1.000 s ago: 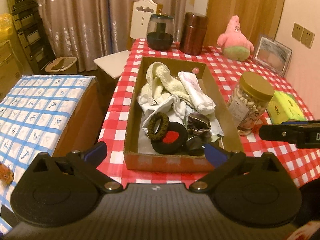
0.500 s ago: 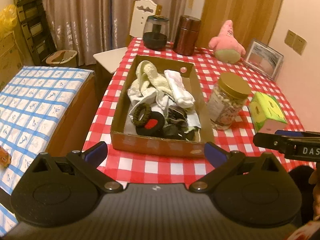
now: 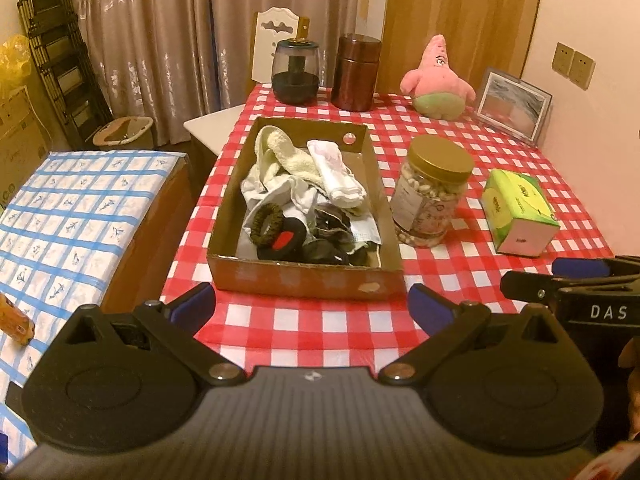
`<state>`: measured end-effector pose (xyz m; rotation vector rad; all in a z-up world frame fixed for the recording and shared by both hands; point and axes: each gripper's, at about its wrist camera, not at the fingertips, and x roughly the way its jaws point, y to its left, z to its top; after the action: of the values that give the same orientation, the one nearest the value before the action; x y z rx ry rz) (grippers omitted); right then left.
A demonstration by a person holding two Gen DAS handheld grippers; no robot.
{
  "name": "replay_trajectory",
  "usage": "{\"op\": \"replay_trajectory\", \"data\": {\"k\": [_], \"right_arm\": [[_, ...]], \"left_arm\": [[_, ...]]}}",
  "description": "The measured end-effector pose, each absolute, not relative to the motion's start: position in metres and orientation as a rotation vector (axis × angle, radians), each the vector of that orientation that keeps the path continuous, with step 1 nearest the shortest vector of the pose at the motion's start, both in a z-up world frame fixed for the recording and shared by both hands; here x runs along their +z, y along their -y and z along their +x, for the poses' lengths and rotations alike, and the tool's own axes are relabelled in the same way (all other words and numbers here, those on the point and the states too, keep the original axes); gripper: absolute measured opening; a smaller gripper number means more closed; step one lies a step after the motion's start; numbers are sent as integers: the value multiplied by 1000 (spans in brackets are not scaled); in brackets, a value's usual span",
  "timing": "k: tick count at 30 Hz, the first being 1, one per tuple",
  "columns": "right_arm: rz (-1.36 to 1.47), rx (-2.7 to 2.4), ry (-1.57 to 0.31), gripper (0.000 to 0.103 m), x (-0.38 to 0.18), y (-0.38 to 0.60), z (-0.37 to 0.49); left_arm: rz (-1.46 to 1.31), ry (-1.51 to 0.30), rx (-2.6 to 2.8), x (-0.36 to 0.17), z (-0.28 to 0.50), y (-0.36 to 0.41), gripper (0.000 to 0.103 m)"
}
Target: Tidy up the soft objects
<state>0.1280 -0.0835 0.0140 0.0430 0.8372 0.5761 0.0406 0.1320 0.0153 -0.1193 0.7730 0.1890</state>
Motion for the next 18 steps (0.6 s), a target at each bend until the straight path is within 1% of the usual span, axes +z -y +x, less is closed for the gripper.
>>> {"op": "replay_trajectory", "data": {"k": [18], "right_arm": [[31,581,-785,80,26,88,119]], "left_arm": [[-114,-756,221,17,31,-129,102]]}}
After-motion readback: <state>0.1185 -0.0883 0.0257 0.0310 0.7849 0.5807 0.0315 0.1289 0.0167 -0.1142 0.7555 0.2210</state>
